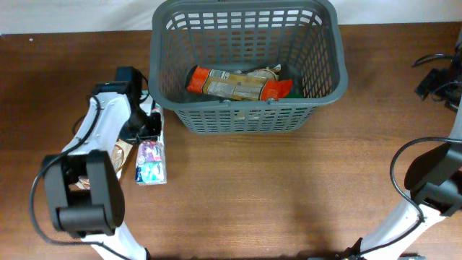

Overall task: Pack container
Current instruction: 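Lift the tissue pack strip with the left gripper and lower it into the basket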

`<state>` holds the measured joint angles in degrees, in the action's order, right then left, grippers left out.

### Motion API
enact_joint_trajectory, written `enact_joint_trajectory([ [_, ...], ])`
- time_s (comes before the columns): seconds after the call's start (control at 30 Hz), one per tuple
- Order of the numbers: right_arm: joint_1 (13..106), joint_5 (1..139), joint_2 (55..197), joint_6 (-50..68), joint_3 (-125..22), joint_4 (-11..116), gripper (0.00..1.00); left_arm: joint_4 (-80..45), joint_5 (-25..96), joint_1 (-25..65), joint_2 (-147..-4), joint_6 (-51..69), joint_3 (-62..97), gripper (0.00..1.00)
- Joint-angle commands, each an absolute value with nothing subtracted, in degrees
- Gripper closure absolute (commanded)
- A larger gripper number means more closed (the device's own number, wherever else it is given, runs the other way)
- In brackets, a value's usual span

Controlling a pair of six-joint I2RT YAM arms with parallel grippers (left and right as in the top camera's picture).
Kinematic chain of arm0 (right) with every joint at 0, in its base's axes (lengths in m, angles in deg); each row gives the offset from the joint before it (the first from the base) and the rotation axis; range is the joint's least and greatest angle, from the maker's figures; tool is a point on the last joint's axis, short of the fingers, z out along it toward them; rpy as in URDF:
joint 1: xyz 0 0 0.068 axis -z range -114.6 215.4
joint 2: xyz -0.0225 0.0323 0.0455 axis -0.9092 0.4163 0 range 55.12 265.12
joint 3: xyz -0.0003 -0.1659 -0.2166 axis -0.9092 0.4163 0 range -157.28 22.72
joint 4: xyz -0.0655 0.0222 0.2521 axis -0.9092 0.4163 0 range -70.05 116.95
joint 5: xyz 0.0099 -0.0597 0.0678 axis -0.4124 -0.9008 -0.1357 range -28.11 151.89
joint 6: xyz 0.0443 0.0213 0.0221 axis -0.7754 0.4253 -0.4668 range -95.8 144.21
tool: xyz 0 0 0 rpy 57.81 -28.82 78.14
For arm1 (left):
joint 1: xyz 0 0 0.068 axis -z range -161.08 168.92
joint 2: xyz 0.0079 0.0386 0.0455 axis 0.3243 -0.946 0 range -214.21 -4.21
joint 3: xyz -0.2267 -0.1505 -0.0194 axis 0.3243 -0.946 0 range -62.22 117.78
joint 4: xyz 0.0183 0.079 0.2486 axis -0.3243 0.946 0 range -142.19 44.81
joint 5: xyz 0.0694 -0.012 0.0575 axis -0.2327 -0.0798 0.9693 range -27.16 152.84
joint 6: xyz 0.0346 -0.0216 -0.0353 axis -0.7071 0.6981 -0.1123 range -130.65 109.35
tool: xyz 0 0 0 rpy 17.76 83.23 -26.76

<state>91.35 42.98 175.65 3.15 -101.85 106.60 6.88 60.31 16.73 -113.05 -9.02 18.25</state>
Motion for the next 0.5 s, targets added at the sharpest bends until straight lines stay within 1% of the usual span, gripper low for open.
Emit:
enact_joint_trajectory([
  [0.0, 91.77, 42.87, 175.63, 2.27, -101.61, 106.45, 0.01, 6.77, 60.33, 14.74, -104.77, -6.12, 21.39, 0.98],
  [0.47, 91.77, 42.87, 175.63, 2.27, -101.61, 106.45, 0.01, 4.67, 61.97, 10.06, -81.1, -2.1, 24.85, 0.98],
])
